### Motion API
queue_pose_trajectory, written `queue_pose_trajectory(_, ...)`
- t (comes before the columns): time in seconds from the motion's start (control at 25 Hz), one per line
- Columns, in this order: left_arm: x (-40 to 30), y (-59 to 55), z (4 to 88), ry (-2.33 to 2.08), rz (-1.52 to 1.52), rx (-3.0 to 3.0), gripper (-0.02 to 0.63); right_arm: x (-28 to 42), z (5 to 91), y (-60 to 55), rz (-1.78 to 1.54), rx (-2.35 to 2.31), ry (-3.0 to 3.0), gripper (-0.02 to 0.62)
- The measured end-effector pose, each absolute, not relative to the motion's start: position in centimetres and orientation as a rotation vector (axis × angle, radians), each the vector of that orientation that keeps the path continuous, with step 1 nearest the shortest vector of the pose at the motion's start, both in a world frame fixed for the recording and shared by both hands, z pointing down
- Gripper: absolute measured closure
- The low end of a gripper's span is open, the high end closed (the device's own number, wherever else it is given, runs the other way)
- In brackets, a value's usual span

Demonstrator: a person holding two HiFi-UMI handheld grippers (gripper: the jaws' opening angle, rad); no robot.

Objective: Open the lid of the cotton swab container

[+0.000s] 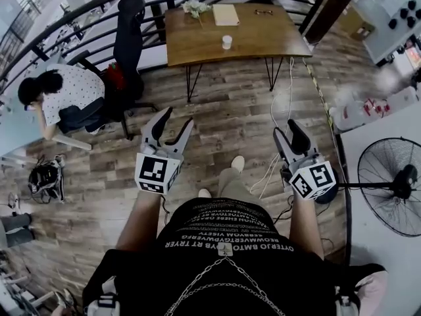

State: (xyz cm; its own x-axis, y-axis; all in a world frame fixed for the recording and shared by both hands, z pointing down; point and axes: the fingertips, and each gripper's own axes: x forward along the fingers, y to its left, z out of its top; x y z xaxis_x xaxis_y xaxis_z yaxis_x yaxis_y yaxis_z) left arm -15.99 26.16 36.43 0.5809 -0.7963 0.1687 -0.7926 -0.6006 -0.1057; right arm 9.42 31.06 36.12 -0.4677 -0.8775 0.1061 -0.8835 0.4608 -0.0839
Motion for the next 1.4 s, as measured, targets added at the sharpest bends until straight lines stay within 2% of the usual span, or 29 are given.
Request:
queue_pose_trajectory(0.76,-7.7,10.9,36.1,1.453,-0.332,-2.73,0.373,15.1,37.3,13.9,0.156,1.363,-2.771,0.405)
queue_pose_trajectory(1.4,0.1,3.3,36.4,1.466,-0.352,-2.73,0.373,22.2,37.5,6.3,0.203,1.339,-2.772,0.423)
